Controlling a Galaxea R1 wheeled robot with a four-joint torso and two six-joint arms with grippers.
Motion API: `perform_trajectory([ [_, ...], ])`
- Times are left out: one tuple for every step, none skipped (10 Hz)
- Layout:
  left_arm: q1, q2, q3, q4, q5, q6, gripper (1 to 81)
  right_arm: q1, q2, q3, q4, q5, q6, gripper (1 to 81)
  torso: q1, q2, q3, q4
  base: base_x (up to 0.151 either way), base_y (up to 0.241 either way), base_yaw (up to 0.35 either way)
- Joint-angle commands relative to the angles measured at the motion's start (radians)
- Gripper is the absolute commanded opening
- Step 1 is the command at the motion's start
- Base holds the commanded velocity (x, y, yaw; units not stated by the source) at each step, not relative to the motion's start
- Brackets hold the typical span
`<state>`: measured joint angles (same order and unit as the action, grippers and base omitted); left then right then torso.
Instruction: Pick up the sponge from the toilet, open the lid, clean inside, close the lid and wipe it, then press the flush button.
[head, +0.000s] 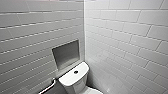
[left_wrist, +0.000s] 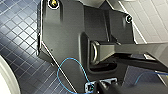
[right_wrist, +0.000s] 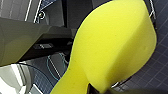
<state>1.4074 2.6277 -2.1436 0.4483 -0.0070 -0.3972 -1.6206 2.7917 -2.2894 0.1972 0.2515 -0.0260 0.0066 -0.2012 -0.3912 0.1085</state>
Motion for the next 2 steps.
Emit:
perform_trajectory([
  [0.078,0.192,-0.206,0.041,-0.057,0.005,1.0,0.009,0.065,-0.122,0.002,-0.070,-0.003,1.0,0.000,0.000,0.000,0.000,0.000,0.000,0.000],
  [0.087,0.221,-0.236,0.041,-0.057,0.005,1.0,0.009,0.076,-0.145,0.002,-0.070,-0.003,1.0,0.000,0.000,0.000,0.000,0.000,0.000,0.000],
])
